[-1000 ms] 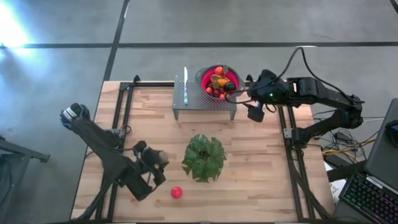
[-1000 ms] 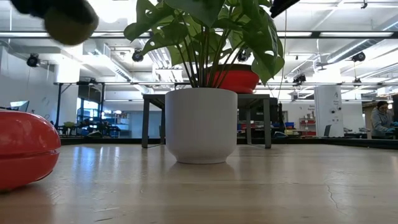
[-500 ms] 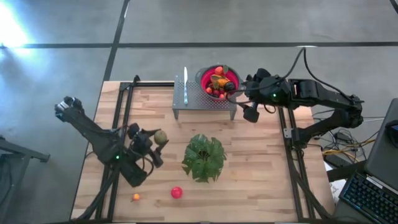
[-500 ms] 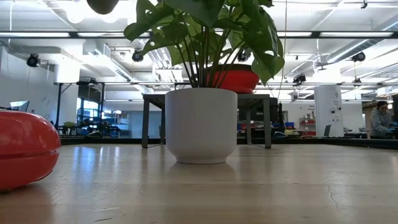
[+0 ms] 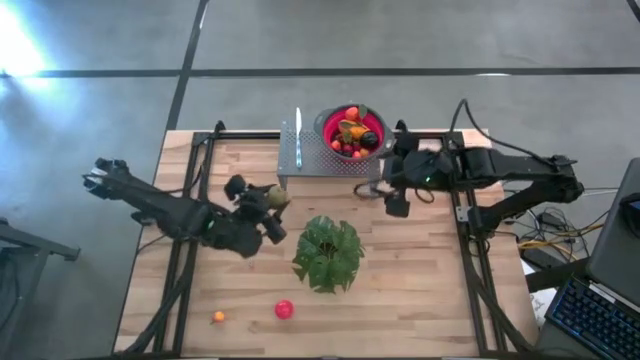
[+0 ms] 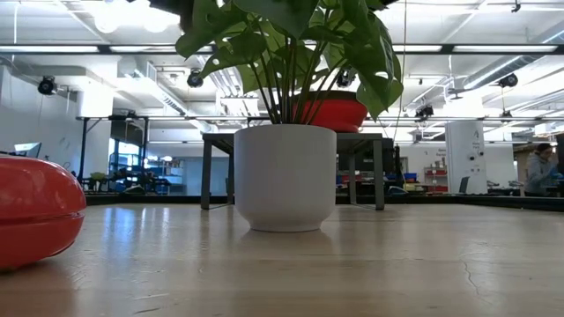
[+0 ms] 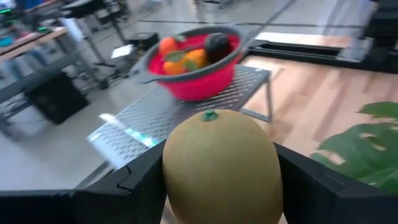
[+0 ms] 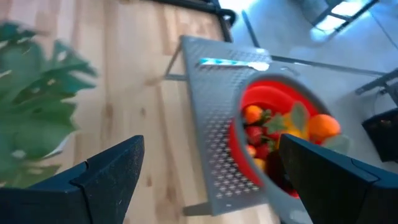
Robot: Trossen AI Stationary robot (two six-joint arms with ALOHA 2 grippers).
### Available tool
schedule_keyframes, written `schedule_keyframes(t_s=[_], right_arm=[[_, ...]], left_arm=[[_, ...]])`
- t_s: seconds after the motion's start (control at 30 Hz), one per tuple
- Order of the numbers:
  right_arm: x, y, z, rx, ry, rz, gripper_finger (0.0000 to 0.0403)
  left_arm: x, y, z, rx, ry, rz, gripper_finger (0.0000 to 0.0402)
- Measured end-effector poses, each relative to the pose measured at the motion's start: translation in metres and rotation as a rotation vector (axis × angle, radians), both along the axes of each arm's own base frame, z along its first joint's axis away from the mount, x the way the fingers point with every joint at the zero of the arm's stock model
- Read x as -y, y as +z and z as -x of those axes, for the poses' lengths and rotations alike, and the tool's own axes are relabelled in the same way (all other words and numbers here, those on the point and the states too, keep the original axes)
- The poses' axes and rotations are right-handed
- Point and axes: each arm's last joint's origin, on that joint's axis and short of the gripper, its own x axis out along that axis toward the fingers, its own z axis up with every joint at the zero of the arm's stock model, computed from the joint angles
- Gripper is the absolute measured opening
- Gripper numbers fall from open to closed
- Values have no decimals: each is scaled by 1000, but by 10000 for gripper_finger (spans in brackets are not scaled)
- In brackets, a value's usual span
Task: Pick & Place Fruit
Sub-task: Put the kiwi into the red strainer bowl on the shelf
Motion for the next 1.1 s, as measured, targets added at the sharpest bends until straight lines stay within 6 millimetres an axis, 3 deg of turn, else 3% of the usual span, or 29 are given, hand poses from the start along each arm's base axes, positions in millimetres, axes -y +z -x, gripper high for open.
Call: schedule_keyframes(t_s=[0.23, 0.47, 0.73, 1.1], right_arm=[[-22, -19, -3, -28, 49, 52, 368], [-31, -15, 2, -13, -33, 234, 368], [-30, -10, 8, -30, 1, 304, 368], [-10, 3, 23, -45, 0, 393, 368]], left_arm=[[-14, 14, -19, 29, -119, -5, 250], [-40, 29, -35, 143, -227, 32, 250], [-62, 37, -45, 251, -385, 110, 250], [-99, 38, -54, 330, -384, 151, 250]])
